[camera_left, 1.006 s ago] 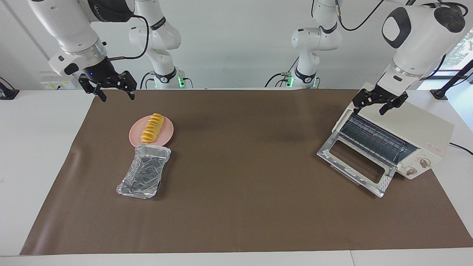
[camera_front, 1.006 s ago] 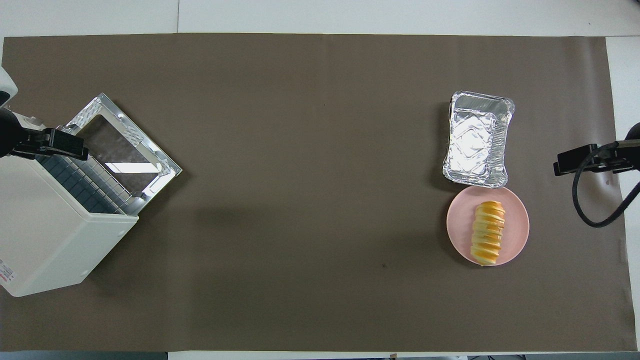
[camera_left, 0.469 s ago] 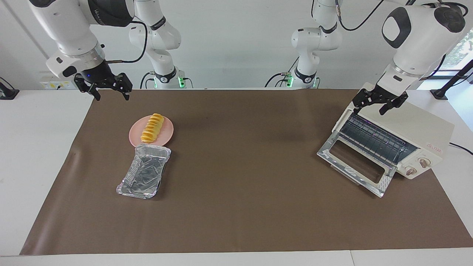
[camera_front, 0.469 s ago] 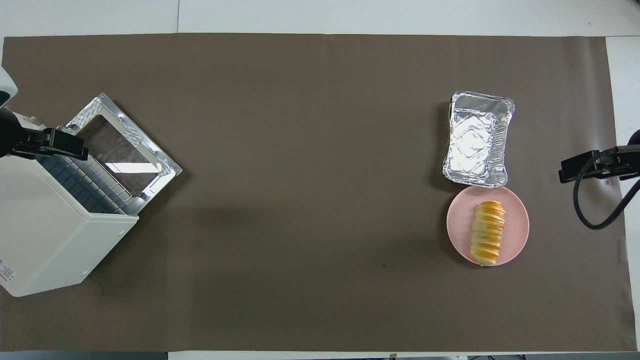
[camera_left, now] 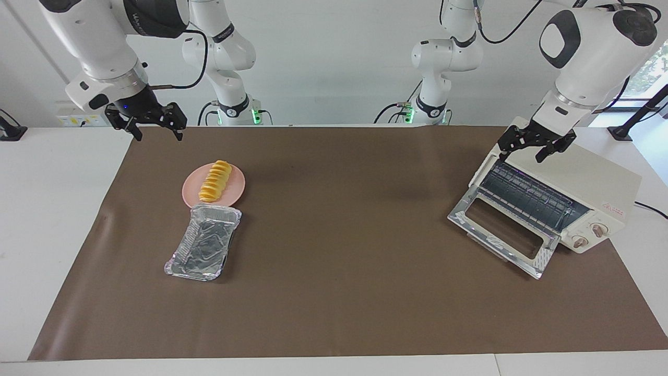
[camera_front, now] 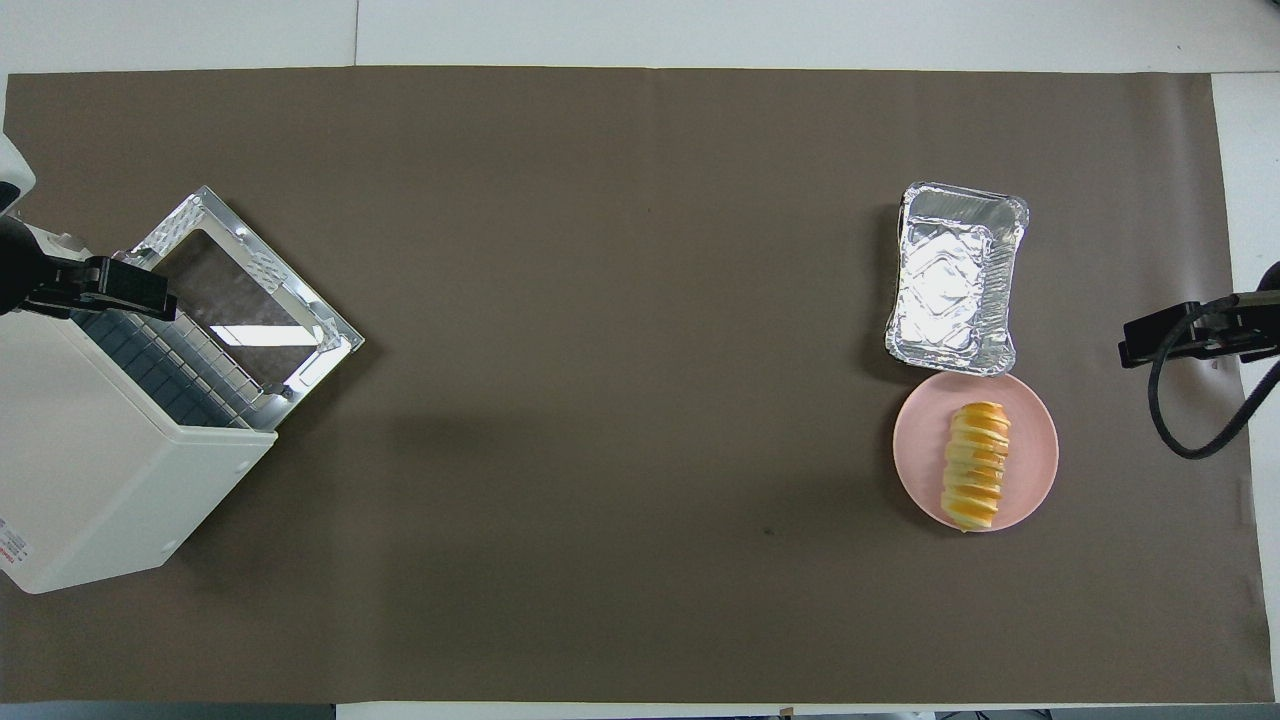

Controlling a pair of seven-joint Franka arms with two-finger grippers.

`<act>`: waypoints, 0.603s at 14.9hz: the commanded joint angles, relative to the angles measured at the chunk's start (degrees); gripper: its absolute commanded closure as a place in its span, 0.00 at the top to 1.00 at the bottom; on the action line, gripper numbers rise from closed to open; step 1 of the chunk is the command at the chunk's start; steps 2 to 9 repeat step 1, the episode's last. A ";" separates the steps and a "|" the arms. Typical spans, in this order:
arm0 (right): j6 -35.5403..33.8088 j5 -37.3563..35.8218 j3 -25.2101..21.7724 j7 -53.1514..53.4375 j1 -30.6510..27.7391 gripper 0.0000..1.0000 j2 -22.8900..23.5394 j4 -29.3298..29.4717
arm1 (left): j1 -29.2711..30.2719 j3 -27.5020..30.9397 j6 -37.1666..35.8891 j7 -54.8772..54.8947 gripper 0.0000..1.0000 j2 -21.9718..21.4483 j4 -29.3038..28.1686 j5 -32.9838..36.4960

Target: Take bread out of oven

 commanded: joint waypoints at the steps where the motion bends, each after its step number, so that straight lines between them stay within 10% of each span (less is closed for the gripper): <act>1: -0.50 -0.94 0.50 0.73 -0.65 1.00 -0.39 -0.12 | 0.79 -0.34 -1.23 -0.26 1.00 0.43 1.22 -0.51; 9: -0.50 -0.94 0.50 0.73 -0.65 1.00 -0.39 -0.12 | 0.79 -0.34 -1.23 -0.26 1.00 0.43 1.22 -0.51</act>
